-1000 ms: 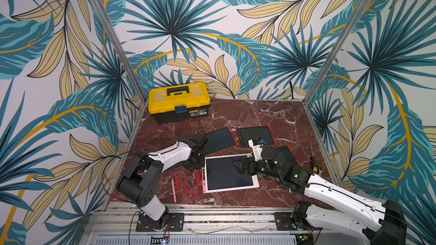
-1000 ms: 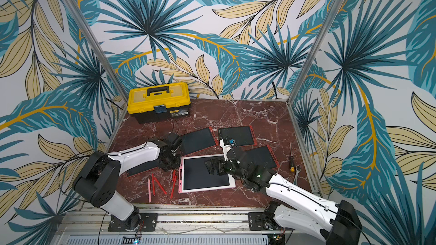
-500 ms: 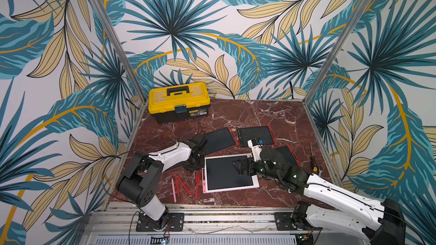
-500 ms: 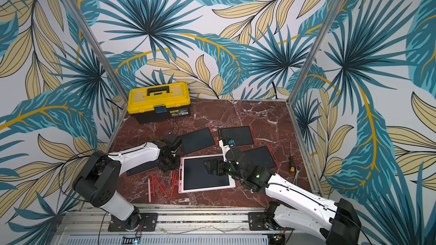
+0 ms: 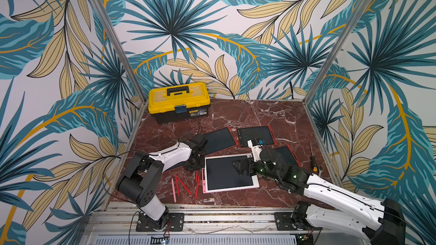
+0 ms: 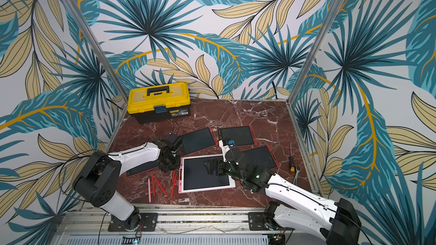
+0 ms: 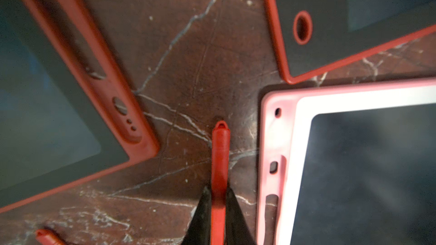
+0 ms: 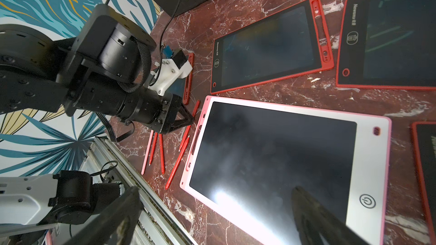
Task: Place the stylus back onto the writing tablet
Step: Pick up the stylus from the center of the board.
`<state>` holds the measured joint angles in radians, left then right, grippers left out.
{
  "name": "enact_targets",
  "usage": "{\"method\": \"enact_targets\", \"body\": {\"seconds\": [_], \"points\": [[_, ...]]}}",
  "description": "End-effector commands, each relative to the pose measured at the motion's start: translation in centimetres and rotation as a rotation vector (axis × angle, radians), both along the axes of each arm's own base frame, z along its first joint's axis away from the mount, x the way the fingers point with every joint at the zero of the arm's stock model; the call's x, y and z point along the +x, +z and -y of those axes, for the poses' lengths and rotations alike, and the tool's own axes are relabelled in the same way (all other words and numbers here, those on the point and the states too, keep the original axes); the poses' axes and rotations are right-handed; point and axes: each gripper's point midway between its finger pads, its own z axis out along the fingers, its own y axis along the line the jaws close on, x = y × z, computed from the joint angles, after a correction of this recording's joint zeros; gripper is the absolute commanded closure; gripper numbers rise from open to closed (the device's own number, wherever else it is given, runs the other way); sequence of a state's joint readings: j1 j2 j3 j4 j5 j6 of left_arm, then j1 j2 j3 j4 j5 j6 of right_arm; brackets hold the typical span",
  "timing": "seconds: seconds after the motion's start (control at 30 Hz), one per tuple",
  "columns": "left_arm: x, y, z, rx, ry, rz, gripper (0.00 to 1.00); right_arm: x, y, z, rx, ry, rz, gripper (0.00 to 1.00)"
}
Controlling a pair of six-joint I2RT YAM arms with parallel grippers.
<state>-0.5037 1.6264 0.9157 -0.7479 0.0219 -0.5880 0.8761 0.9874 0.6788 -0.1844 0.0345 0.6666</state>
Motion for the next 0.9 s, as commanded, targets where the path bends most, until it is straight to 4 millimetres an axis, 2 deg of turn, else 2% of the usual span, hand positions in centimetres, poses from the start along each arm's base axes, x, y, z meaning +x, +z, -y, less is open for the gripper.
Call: {"method": "enact_targets", "body": {"seconds": [0.0,0.43,0.87], "points": [[-0.7,-0.8,-0.4,0.023,-0.001,-0.023,0.85,-0.1,0.0,0.2,0.013,-0.015,0.008,0.01],[-1.2,-1.9,-0.7,0.055,-0.007,-0.054,0.86,-0.1,-0.3,0.3,0.016,-0.023,0.008,0.0],[-0.4,-1.2,-0.4,0.05,-0.005,-0.023,0.88,-0.1,-0.3,0.3,0.026,-0.018,0.022,0.01]]}}
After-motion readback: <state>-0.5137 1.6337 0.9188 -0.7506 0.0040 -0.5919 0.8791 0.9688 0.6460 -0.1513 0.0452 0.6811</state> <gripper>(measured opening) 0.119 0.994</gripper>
